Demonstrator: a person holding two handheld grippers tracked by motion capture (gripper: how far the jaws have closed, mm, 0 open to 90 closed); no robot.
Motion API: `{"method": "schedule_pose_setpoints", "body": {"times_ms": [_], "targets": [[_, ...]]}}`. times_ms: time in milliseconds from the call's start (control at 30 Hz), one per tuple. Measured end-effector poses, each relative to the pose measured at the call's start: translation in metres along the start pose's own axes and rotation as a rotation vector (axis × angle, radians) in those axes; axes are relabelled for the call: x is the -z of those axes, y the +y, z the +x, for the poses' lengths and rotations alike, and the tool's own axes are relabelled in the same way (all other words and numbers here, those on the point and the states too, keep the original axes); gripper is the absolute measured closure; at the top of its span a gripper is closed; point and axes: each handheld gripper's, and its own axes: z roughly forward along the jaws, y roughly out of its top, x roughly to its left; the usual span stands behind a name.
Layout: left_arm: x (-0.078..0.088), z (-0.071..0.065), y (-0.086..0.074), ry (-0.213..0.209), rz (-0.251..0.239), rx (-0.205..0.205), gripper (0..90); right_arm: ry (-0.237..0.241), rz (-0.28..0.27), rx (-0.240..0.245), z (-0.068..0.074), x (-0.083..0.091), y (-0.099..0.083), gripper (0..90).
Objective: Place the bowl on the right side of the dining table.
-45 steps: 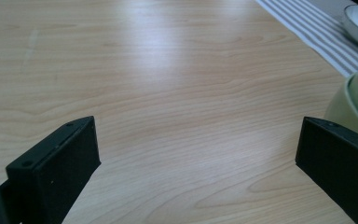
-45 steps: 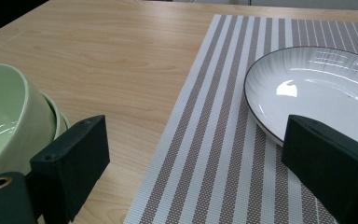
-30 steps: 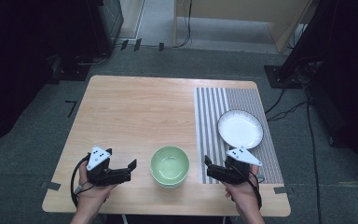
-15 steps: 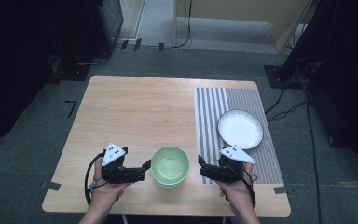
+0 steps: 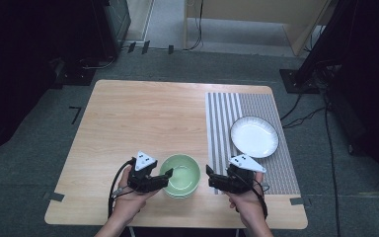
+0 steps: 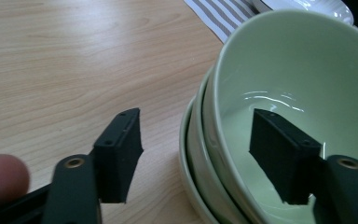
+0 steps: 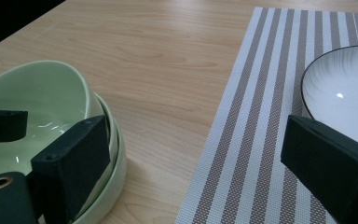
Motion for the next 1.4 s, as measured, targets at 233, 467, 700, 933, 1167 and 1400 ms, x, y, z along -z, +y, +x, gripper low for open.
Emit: {"method": "schedule_pose_setpoints", "body": {"times_ms": [233, 467, 700, 933, 1167, 1400], "targets": [[-0.007, -0.004, 0.0, -0.007, 0.055, -0.007, 54.9, 0.006, 0.01, 0.005, 0.003, -0.004, -0.002, 7.6], [-0.008, -0.005, 0.0, 0.041, 0.047, -0.019, 72.7, 0.016, 0.021, 0.003, 0.008, -0.008, -0.002, 7.6], [-0.004, -0.008, -0.001, 0.076, -0.004, -0.039, 78.5, 0.016, 0.01, 0.007, 0.014, -0.012, 0.003, 15.3], [0.005, -0.023, 0.002, 0.141, -0.088, -0.134, 80.7, 0.027, 0.004, -0.006, 0.015, -0.011, 0.004, 16.0], [0.005, -0.024, -0.002, 0.146, -0.135, -0.166, 80.7, 0.054, 0.0, 0.003, 0.016, -0.011, 0.004, 16.3], [0.005, -0.023, -0.003, 0.138, -0.158, -0.176, 80.7, 0.093, -0.001, 0.027, 0.024, -0.013, 0.004, 17.0]]}}
